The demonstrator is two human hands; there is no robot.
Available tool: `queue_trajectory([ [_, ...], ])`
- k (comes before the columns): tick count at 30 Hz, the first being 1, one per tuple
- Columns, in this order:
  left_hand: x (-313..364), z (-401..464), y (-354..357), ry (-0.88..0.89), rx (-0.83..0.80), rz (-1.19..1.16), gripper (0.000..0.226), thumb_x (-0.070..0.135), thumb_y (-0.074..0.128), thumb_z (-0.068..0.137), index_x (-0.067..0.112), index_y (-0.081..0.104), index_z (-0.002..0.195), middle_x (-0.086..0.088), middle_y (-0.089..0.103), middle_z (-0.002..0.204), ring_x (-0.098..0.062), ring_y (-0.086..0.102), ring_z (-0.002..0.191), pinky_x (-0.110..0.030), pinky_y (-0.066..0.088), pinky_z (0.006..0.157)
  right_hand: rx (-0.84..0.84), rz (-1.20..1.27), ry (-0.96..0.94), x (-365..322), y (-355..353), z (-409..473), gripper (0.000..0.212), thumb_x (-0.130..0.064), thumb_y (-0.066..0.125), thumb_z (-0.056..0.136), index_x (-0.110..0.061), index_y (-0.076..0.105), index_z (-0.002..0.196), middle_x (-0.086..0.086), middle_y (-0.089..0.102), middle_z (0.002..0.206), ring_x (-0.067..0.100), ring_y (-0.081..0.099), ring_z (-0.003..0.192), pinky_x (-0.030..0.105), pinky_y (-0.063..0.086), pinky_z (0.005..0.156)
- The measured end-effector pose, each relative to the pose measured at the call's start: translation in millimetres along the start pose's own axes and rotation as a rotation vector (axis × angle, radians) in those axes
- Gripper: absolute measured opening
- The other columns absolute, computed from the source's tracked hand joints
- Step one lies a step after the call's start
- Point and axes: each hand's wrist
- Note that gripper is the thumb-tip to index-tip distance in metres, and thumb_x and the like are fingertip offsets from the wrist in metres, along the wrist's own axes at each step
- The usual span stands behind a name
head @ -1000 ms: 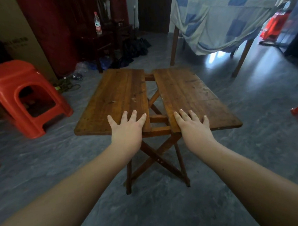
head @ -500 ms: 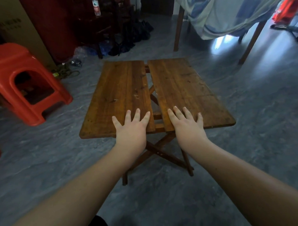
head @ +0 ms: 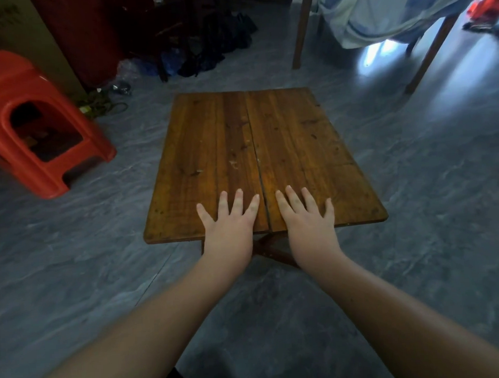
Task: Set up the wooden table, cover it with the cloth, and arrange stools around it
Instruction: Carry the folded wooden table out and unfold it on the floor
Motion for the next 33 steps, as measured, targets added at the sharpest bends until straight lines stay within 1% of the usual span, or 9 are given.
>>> queue_trajectory([
  [5,5.5,-4.5,14.5,0.002,0.007,-0.005,0.096,0.017,0.058,0.095,0.037,-0.015,0.155,-0.004,-0.011,0.167,-0.035,-0.012,0.152,-0.075,0.000,0.112,-0.013,-0.010,0.000,0.6,11.1,-6.9,0.101,-0.024,0.063,0.093,-0.030,-0.014,0.158,-0.001,-0.012,0.169,0.027,-0.011,0.154,0.064,0.001,0.120],
  [15,11.5,-7.2,27.4,0.010,0.084,0.043,0.084,0.027,0.049,0.100,0.033,-0.013,0.156,-0.008,-0.009,0.167,-0.038,-0.008,0.152,-0.076,0.002,0.111,0.084,0.008,0.017,1.1,22.2,-9.9,0.089,-0.024,0.058,0.096,-0.030,-0.004,0.160,0.000,-0.002,0.169,0.026,-0.004,0.155,0.063,0.004,0.120],
  [19,15.7,-10.3,30.7,0.015,0.091,0.065,0.085,0.031,0.048,0.100,0.030,-0.016,0.156,-0.010,-0.011,0.166,-0.040,-0.008,0.152,-0.076,0.003,0.111,0.117,0.011,0.025,1.2,26.1,-14.2,0.083,-0.026,0.055,0.097,-0.030,0.001,0.161,0.000,0.003,0.169,0.026,0.001,0.155,0.063,0.006,0.120],
  [23,20.6,-14.7,32.9,0.021,0.078,0.064,0.085,0.032,0.047,0.100,0.030,-0.017,0.155,-0.008,-0.014,0.166,-0.040,-0.011,0.151,-0.077,0.001,0.111,0.142,0.012,0.034,3.6,35.1,-18.0,0.085,-0.028,0.058,0.095,-0.030,0.004,0.161,0.000,0.008,0.169,0.026,0.005,0.155,0.064,0.008,0.119],
  [27,21.1,-15.7,34.7,0.009,0.092,0.075,0.085,0.032,0.048,0.100,0.031,-0.017,0.155,-0.008,-0.012,0.166,-0.039,-0.009,0.152,-0.076,0.002,0.111,0.133,0.019,0.023,4.8,37.1,-18.9,0.083,-0.026,0.055,0.096,-0.030,0.004,0.161,0.000,0.006,0.169,0.027,0.004,0.155,0.064,0.008,0.119],
  [30,20.5,-15.0,35.5,0.015,0.090,0.079,0.088,0.032,0.050,0.099,0.030,-0.018,0.155,-0.008,-0.013,0.166,-0.040,-0.010,0.151,-0.077,0.001,0.110,0.154,0.021,0.017,5.6,36.9,-18.8,0.081,-0.026,0.055,0.095,-0.030,0.007,0.161,0.000,0.010,0.169,0.027,0.007,0.155,0.064,0.009,0.119],
  [33,20.1,-16.6,35.6,0.021,0.075,0.061,0.093,0.038,0.053,0.095,0.030,-0.017,0.155,-0.007,-0.012,0.167,-0.039,-0.009,0.152,-0.076,0.000,0.110,0.129,0.026,0.004,6.8,35.0,-21.0,0.086,-0.028,0.059,0.093,-0.028,0.006,0.161,0.001,0.009,0.169,0.027,0.005,0.155,0.064,0.007,0.119],
])
Point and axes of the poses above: each hand's wrist, its own z-axis towards the middle knuckle, its own y-axis out of the palm, x = y × z
